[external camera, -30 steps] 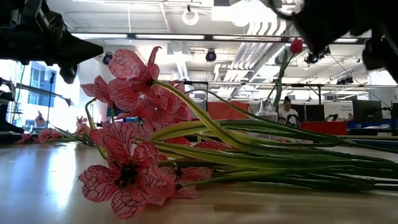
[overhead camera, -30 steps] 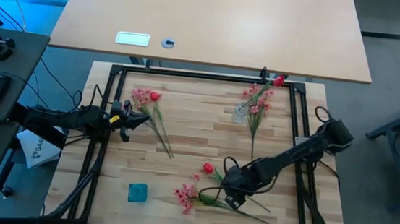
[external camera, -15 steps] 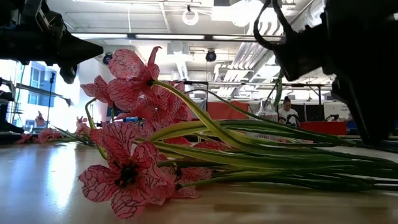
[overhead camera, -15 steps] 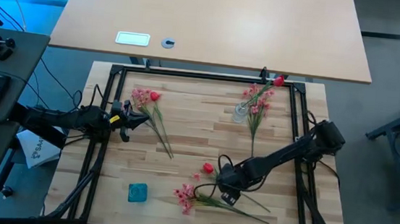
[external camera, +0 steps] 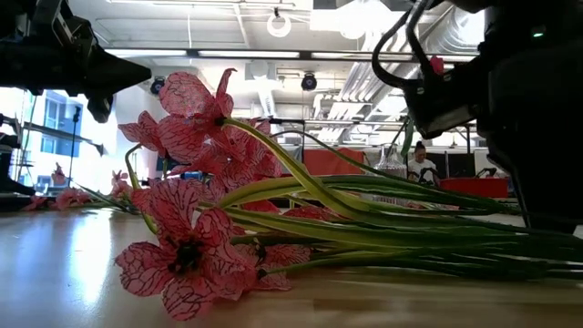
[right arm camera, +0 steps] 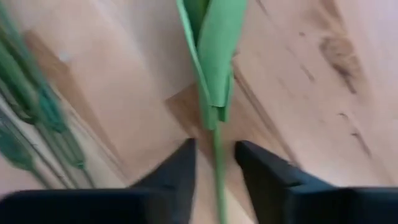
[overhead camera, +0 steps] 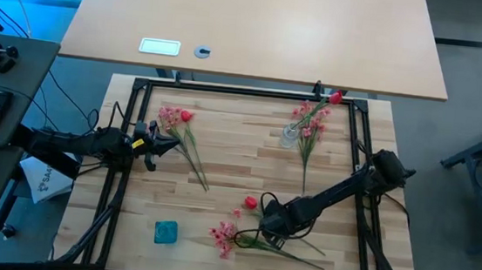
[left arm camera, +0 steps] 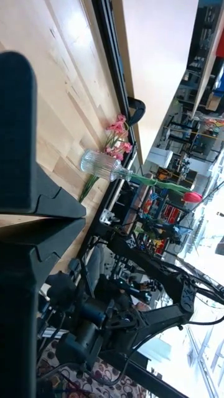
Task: Sort flowers into vase by color
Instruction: Put the bottom red flower into the clear vase
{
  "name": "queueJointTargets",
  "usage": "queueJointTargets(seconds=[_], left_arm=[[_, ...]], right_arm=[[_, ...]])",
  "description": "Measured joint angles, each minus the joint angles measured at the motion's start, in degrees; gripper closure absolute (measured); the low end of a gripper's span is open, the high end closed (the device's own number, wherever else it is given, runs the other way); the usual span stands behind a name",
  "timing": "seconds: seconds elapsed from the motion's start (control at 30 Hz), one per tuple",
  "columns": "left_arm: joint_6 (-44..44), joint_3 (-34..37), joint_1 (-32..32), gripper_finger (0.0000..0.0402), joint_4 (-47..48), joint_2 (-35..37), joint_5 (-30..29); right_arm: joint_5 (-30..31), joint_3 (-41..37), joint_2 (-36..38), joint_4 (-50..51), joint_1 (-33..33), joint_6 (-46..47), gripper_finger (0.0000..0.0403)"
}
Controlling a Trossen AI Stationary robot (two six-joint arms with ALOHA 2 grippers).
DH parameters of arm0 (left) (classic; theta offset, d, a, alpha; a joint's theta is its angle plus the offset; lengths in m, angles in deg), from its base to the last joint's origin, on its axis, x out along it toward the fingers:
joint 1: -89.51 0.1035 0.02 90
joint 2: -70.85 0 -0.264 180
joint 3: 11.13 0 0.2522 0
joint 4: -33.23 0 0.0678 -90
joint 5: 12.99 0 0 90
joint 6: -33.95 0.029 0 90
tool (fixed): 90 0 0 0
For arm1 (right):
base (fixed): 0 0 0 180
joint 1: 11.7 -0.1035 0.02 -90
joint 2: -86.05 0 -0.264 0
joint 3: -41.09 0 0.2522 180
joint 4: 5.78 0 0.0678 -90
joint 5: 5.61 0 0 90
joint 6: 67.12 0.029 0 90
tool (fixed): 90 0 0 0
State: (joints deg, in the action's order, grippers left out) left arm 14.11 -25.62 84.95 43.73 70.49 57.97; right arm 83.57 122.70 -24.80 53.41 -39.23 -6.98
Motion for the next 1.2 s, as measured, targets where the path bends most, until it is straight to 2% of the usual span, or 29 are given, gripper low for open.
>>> queueJointTargets(seconds=[0.07, 0.1, 0.27, 0.33, 0.47, 0.63, 0.73, 0.83, 0.9, 0.97, 1.03, 1.1, 1.2], left_arm=[[-0.02, 0.0, 0.0, 0.0402, 0.0, -0.02, 0.0], [0.0, 0.0, 0.02, 0.0401, 0.0, -0.02, 0.0], [-0.02, 0.02, 0.01, 0.0401, 0.0, -0.02, 0.0], [-0.02, 0.02, 0.0, 0.0401, 0.01, -0.01, 0.01], [0.0, 0.02, 0.02, 0.0402, 0.02, -0.02, 0.01], [-0.02, 0.0, 0.02, 0.0401, -0.01, -0.01, 0.0], [-0.02, 0.0, 0.0, 0.0401, 0.02, -0.02, 0.0], [0.0, 0.02, 0.01, 0.0402, 0.0, -0.02, 0.01], [-0.02, 0.01, 0.0, 0.0401, 0.0, -0.02, 0.0], [-0.01, 0.0, 0.0, 0.0402, 0.01, -0.02, 0.0], [0.0, 0.02, 0.02, 0.0401, -0.01, -0.02, 0.0], [-0.02, 0.02, 0.0, 0.0401, 0.02, -0.02, 0.02], [-0.02, 0.01, 0.01, 0.0402, 0.0, -0.01, 0.01]], right_arm=[[0.82, -0.04, -0.04, 0.75, -0.06, -1.0, 0.0364], [0.82, -0.07, -0.04, 0.82, 0.0, -1.75, 0.0382], [1.72, 0.5, 1.75, 0.71, 0.01, -4.25, 0.0398], [5.65, 0.96, 3.79, 1.86, 0.16, -5.5, 0.0399], [14.85, 2.16, 13.32, 2.27, -0.34, -5.43, 0.0401], [29.19, -3.67, 25.46, -1.34, -1.16, -3.38, 0.0402], [36.83, -11.6, 32.48, -14.4, -0.68, -3.89, 0.0402], [44.74, -21.81, 38.26, -39.63, 0.85, -12.44, 0.0402], [48.67, -27.72, 40.54, -59.5, 2.8, -22.22, 0.0402], [49.07, -32.35, 41.16, -76.7, 5.29, -37.09, 0.0402], [48.96, -34.46, 41.19, -89.38, 7.73, -53.06, 0.0402], [51.49, -34.69, 41.34, -96.35, 10.4, -66.16, 0.0403], [58.37, -34.24, 41.2, -98.91, 15.18, -75.43, 0.0403]])
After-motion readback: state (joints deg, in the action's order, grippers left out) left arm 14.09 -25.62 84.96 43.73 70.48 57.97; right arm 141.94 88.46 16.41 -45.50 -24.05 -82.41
